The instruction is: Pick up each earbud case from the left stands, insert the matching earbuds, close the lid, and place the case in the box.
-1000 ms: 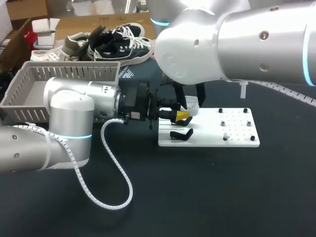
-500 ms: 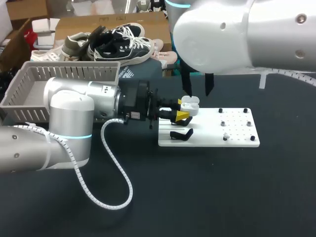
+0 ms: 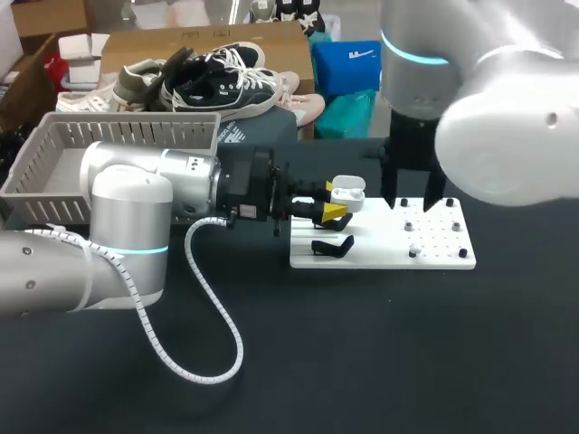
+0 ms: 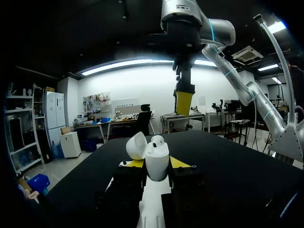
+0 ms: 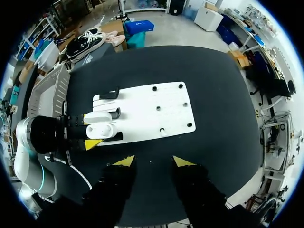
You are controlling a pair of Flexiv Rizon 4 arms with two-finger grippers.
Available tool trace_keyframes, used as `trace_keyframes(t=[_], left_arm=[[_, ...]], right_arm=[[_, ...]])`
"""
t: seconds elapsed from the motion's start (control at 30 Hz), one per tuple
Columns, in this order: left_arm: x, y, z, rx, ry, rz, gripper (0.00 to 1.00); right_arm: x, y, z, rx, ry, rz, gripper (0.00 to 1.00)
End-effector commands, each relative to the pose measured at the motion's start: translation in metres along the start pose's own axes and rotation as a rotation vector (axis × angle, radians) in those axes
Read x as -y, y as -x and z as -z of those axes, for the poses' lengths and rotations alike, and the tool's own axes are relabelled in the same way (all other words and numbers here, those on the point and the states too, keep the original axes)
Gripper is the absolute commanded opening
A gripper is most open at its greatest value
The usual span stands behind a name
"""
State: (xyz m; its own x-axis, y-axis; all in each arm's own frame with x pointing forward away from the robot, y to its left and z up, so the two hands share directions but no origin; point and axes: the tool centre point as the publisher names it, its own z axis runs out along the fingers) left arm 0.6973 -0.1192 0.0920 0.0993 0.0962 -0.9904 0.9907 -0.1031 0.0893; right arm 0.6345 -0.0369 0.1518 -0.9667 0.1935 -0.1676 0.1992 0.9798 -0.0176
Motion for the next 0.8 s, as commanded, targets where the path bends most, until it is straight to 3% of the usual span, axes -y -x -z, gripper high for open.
trace_keyframes(t=[0.03,0.4,0.8], left_arm=[[-0.001,0.0,0.0,0.001,-0.001,-0.001,0.0],[-0.001,0.0,0.0,0.001,-0.001,-0.001,0.0],[-0.001,0.0,0.0,0.001,-0.001,-0.001,0.0]], right_arm=[[0.017,-0.008,-0.017,0.196,0.148,-0.021,0.44],[0.018,-0.01,-0.059,0.174,0.124,-0.176,0.45],[0.014,0.001,-0.098,0.156,0.071,-0.292,0.43]])
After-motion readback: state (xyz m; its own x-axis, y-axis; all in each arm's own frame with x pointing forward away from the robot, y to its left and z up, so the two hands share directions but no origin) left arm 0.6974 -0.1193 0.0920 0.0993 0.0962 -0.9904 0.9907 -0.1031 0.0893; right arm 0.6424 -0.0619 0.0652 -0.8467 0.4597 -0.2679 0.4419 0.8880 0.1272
